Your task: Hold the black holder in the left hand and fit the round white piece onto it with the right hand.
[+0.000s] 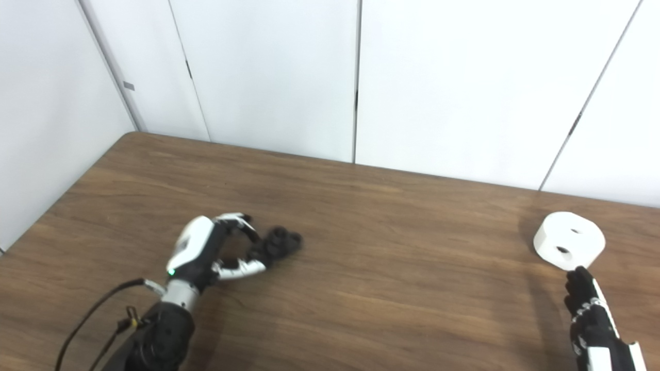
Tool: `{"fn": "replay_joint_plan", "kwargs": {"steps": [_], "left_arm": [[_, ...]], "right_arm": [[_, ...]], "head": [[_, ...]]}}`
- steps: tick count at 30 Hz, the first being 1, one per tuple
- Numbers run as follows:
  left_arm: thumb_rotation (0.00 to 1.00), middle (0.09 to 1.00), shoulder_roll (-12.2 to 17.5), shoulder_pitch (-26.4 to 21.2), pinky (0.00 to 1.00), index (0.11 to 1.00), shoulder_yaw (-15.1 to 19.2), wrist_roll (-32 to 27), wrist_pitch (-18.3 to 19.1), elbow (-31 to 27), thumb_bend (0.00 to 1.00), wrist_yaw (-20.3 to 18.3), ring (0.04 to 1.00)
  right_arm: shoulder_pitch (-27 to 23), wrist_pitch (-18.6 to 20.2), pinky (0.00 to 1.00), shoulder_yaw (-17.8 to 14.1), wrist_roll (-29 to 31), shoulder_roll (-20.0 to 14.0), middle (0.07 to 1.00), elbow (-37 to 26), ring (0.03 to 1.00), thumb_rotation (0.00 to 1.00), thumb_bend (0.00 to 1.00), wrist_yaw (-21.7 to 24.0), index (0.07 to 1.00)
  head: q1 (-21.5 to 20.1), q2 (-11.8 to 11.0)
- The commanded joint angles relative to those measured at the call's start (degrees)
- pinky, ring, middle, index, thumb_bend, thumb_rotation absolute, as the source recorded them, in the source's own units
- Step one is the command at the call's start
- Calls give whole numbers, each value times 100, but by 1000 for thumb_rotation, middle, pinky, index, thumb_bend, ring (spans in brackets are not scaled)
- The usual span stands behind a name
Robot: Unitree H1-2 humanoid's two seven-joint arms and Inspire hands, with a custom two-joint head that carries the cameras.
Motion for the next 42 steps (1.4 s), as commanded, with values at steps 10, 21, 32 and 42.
{"fn": "replay_joint_plan", "kwargs": {"steps": [10, 21, 32, 42], "left_arm": [[41, 810, 15, 329, 784, 487, -516, 326, -754, -395, 514, -343, 864], [43, 800, 201, 590, 890, 485, -1144, 968, -1663, -260, 517, -585, 870], [44, 811, 182, 835, 902, 485, -1598, 1421, -1745, -447, 518, -855, 879], [43, 806, 173, 960, 904, 486, -1681, 1205, -2063, -157, 517, -752, 875]], "right_arm": [[348, 52, 1000, 192, -113, 307, 960, 132, 987, 942, 663, -96, 957], [394, 155, 1000, 262, -275, 427, 950, -27, 985, 957, 640, -172, 957], [421, 329, 1000, 384, -541, 528, 942, -249, 978, 965, 623, -335, 950], [432, 352, 1000, 548, -748, 605, 920, -339, 966, 964, 632, -542, 929]], "head": [[-182, 76], [-465, 182], [-991, 385], [-1287, 512]]}}
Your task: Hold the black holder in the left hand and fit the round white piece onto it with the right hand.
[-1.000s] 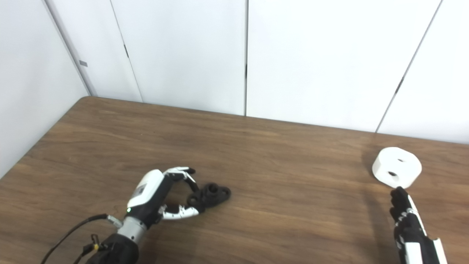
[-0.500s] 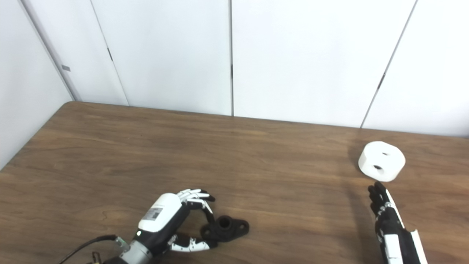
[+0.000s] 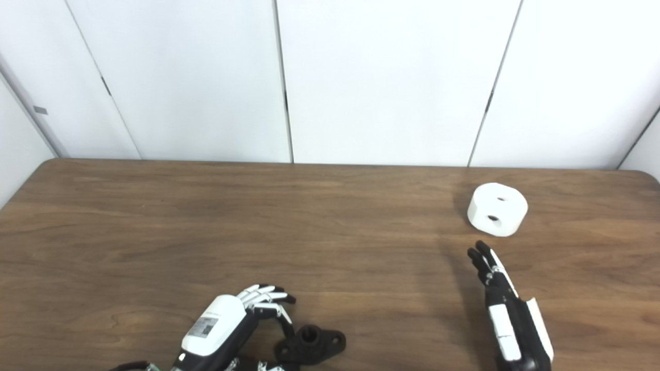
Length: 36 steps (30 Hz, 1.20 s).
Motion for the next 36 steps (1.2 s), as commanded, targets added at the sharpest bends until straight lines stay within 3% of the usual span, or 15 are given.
{"fn": "replay_joint_plan", "kwargs": {"steps": [1, 10, 22, 30, 36], "left_arm": [[42, 805, 32, 203, 905, 486, -151, -6, -182, 251, 516, -174, 875], [42, 796, -200, 284, 899, 486, -133, -44, -519, 624, 516, 211, 866], [42, 801, -482, 151, 897, 487, -64, 339, -408, 887, 516, 418, 865], [43, 796, -617, 47, 875, 487, -18, 543, -388, 1015, 517, 512, 854], [43, 793, -640, 2, 865, 487, 7, 557, -390, 1034, 517, 546, 847]], "right_arm": [[219, -68, 1000, 113, -14, 303, 921, 75, 966, 968, 631, -89, 930], [215, 51, 993, 186, 15, 290, 920, -40, 961, 960, 610, -175, 926], [105, 79, 997, 176, -186, 139, 916, 63, 957, 968, 617, -252, 924], [-14, 207, 994, 24, 3, 12, 923, 30, 969, 710, 668, -209, 913], [-66, 396, 994, -141, -88, -136, 922, -311, 963, 657, 661, -265, 912]], "head": [[-24, 14], [-225, 103], [-498, 102], [-678, 50], [-772, 58]]}}
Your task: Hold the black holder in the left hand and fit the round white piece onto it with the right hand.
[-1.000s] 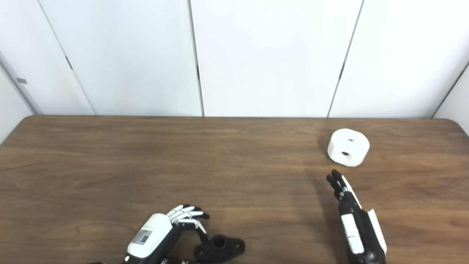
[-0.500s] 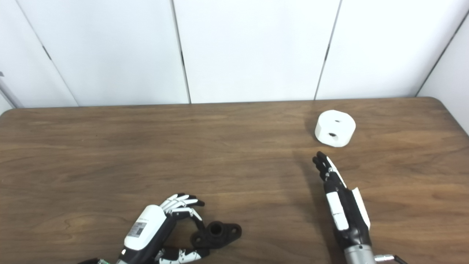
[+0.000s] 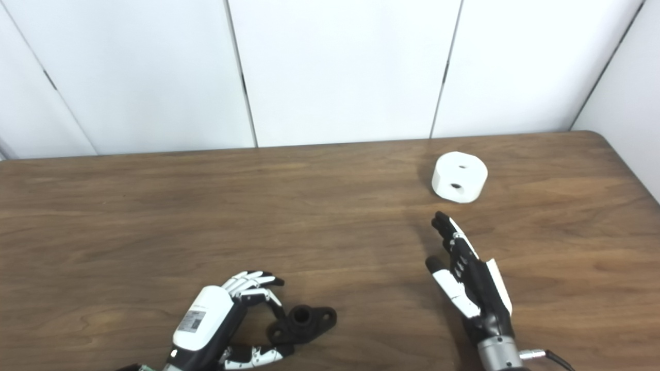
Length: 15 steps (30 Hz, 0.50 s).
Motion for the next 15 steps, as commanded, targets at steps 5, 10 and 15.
{"fn": "replay_joint_plan", "kwargs": {"steps": [5, 10, 15], "left_arm": [[43, 796, -114, 41, 867, 487, -62, 133, 175, 401, 517, -91, 851], [44, 796, -101, 37, 856, 487, -47, 135, 189, 401, 517, -99, 849], [44, 790, -49, 43, 851, 487, 4, 73, 158, 369, 517, -111, 843]], "right_arm": [[-126, 489, 927, -309, -503, -180, 908, -825, 931, 541, 662, -222, 883], [-434, 1018, 936, -486, -1096, -462, 913, -1344, 939, 426, 740, -280, 852], [-893, 1538, 943, -494, -1983, -794, 892, -1615, 930, 306, 817, -258, 799]], "head": [[-40, -1], [-305, -79], [-595, -146]]}}
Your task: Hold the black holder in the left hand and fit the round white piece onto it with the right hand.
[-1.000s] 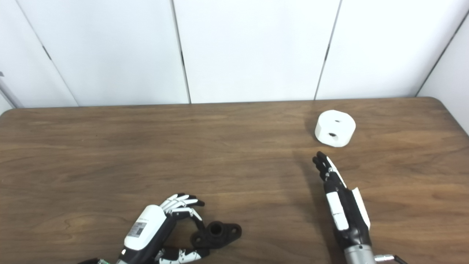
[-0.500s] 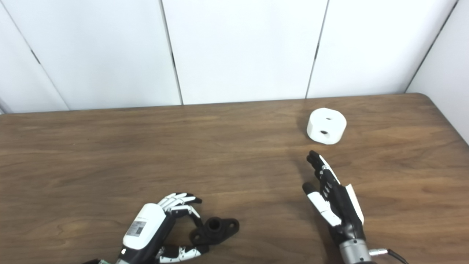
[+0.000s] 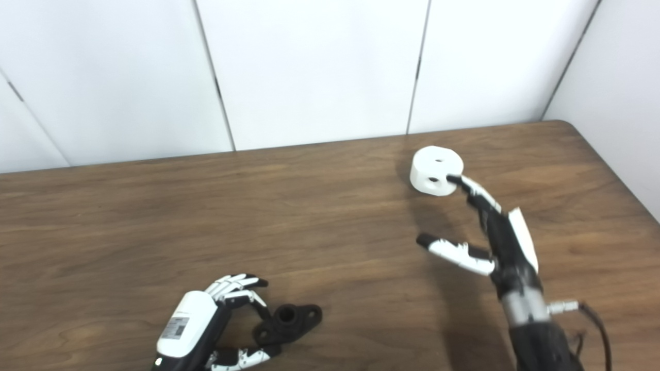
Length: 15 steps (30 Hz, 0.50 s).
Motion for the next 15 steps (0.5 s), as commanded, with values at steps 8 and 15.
{"fn": "replay_joint_plan", "kwargs": {"steps": [8, 15], "left_arm": [[43, 787, 15, 141, 836, 487, 30, -22, 83, 264, 517, -127, 839], [42, 781, 85, 144, 817, 486, 96, -66, 5, 249, 516, -129, 827]], "right_arm": [[-1003, 355, 982, 124, -1049, -614, 903, 147, 954, 311, 870, 83, 793], [-1773, 418, 967, 402, -1631, -992, 938, 868, 996, 286, 923, 136, 756]], "head": [[-241, -40], [-381, -98]]}}
